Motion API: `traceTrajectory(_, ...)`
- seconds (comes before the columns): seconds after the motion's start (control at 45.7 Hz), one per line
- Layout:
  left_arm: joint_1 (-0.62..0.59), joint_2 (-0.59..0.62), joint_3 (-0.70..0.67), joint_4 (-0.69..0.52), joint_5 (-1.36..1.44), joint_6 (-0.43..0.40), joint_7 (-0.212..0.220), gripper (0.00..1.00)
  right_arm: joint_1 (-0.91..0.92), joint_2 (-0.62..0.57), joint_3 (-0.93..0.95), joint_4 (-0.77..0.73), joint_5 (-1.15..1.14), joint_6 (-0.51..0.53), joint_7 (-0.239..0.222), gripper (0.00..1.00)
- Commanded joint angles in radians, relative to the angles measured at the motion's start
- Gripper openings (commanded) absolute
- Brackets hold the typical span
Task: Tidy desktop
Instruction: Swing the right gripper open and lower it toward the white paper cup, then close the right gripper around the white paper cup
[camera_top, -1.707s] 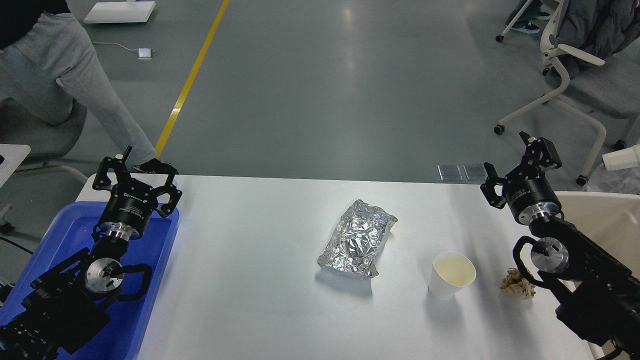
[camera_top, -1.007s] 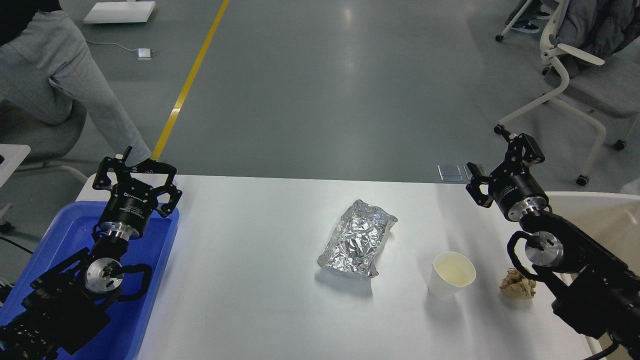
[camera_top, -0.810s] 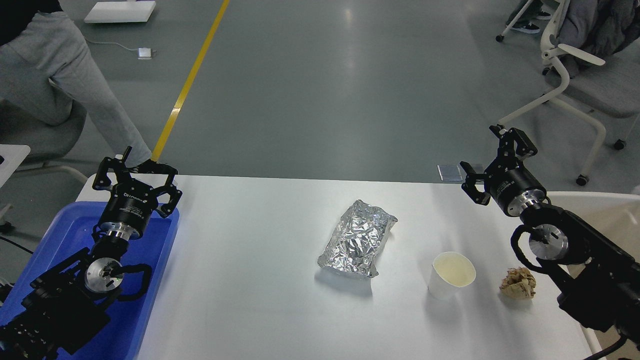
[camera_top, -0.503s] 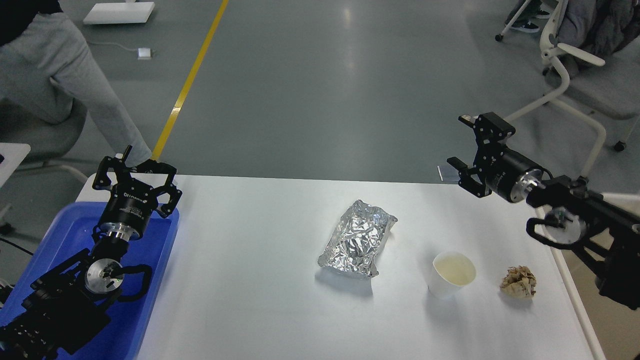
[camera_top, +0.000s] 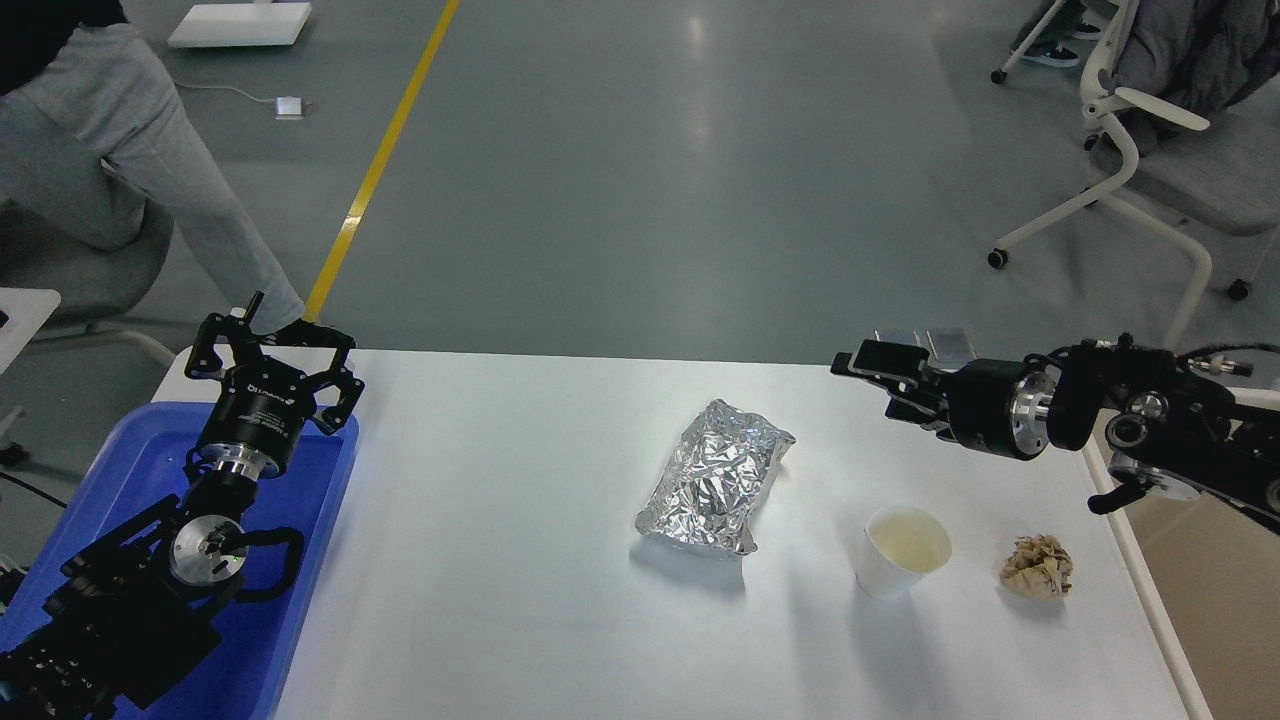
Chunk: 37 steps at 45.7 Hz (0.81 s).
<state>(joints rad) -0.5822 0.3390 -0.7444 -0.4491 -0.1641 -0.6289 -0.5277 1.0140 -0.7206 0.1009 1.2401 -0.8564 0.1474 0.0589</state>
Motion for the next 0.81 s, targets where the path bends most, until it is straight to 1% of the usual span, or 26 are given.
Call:
traceTrajectory(0.0, -0.001, 0.000, -0.001, 0.000, 0.000, 0.000, 0.002, 1.00, 0.054, -0.062, -0.115, 0.056, -0.312, 0.006, -0.014, 1.00)
traceTrajectory(0.153, -0.002, 0.000, -0.001, 0.000, 0.000, 0.000, 0.002, 1.00, 0.052, -0.071, -0.144, 0.062, -0.391, 0.014, -0.002, 1.00)
traceTrajectory(0.284, -0.002, 0.000, -0.001, 0.000, 0.000, 0.000, 0.002, 1.00, 0.049, -0.077, -0.196, 0.078, -0.493, 0.015, 0.056, 1.00)
traceTrajectory(0.328, -0.002, 0.000, -0.001, 0.000, 0.000, 0.000, 0.002, 1.00, 0.041, -0.076, -0.211, 0.070, -0.521, 0.015, 0.065, 1.00)
traceTrajectory(0.547, -0.002, 0.000, -0.001, 0.000, 0.000, 0.000, 0.002, 1.00, -0.015, -0.066, -0.217, 0.052, -0.539, 0.015, 0.071, 1.00)
traceTrajectory(0.7, -0.002, 0.000, -0.001, 0.000, 0.000, -0.002, 0.002, 1.00, -0.041, -0.066, -0.216, 0.026, -0.544, 0.008, 0.082, 0.99)
traceTrajectory(0.788, -0.002, 0.000, -0.001, 0.000, 0.000, -0.002, 0.002, 1.00, -0.055, -0.066, -0.213, 0.019, -0.546, 0.005, 0.096, 0.99)
